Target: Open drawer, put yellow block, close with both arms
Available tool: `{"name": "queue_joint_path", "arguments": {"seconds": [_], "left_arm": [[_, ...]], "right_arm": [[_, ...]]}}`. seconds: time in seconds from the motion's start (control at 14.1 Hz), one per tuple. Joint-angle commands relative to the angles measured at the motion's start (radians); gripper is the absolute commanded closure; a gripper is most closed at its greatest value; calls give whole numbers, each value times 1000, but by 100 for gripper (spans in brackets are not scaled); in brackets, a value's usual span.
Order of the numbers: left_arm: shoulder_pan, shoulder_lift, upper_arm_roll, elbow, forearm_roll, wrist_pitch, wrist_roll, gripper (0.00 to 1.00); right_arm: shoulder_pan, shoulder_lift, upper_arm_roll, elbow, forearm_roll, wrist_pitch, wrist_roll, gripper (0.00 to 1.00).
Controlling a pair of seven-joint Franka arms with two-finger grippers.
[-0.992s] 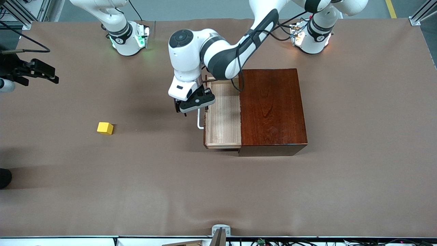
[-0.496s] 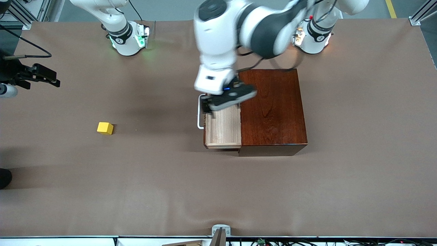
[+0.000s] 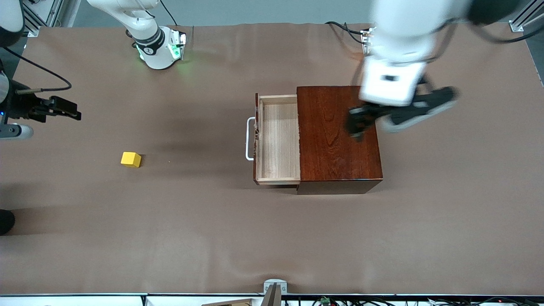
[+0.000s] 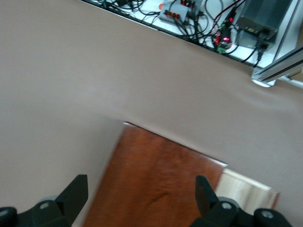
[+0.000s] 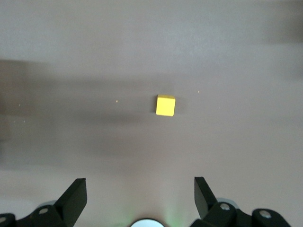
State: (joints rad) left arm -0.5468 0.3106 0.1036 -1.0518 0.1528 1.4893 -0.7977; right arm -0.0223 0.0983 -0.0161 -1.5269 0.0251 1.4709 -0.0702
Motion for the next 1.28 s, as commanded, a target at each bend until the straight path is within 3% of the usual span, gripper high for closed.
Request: {"name": "queue_joint_path", "arguments": {"seconds": [0.0,0.35,0.57,0.92,1.21], "left_arm": [[137,-93,-18,-65,-56,-52,203,0],[303,-136,-18,-114,-56,-92,437,0],[359,-156,-18,-138,-58,-93,465,0],[427,-179,-18,-149,-79,-126,618,0],[443,-246,-19,-247,-81,-118,663,0]], "right_arm": [[-44,41,10,16,10,22,-2,0],[-51,81,10,1,6,20,0,0],[-53,121,10,1,18,40,0,0],[-50,187,10,-18,16,80,0,0],[-53,193,10,-128,16,205,1,0]]}}
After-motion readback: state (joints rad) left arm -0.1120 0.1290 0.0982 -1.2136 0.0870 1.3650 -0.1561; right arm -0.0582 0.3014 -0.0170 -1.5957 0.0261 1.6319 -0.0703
